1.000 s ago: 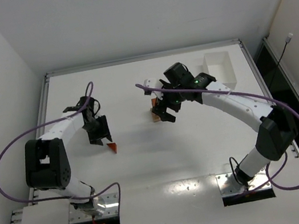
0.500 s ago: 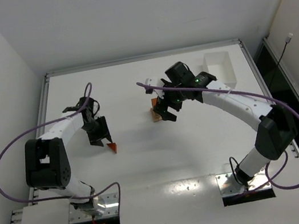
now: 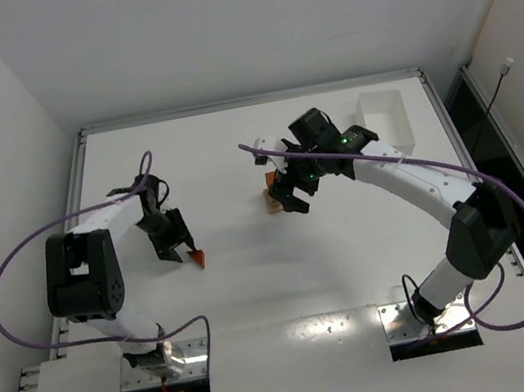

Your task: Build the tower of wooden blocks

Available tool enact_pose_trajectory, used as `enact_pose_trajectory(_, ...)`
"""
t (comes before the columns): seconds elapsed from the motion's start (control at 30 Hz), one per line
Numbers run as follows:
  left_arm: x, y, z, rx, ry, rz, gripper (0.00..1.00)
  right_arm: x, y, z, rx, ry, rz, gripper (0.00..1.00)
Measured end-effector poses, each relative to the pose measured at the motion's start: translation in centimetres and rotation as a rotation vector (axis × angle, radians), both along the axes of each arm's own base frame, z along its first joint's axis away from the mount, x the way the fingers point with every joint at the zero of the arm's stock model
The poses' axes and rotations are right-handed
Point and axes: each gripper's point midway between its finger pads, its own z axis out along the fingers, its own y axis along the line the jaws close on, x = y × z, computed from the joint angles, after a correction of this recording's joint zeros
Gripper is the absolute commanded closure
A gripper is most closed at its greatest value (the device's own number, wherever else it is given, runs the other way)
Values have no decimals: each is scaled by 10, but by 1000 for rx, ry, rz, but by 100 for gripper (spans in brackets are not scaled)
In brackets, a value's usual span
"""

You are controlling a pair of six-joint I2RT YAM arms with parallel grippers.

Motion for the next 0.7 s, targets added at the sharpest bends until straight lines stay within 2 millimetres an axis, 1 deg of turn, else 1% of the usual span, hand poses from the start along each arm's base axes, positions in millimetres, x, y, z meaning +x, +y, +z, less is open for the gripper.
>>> enact_pose_trajectory(0.2,-3,-5,-5,-29,43,36,57,-2,2,-4,-2,23,9,12)
enact_pose_trajectory(0.47,2,-16,-2,-94,48,63,57,-2,2,-7,-5,33,14,12)
enact_pose_trajectory(0.53,5,-18,0,-109,41,65,54,-2,3,-8,-6,40,16,12)
enact_pose_trajectory(0.6,9,-20,2,-120,28,65,48,-2,4,-10,-9,46,17,12)
enact_pose_trajectory(0.7,13,-22,3,-130,19,71,45,1,6,-11,-10,49,19,12)
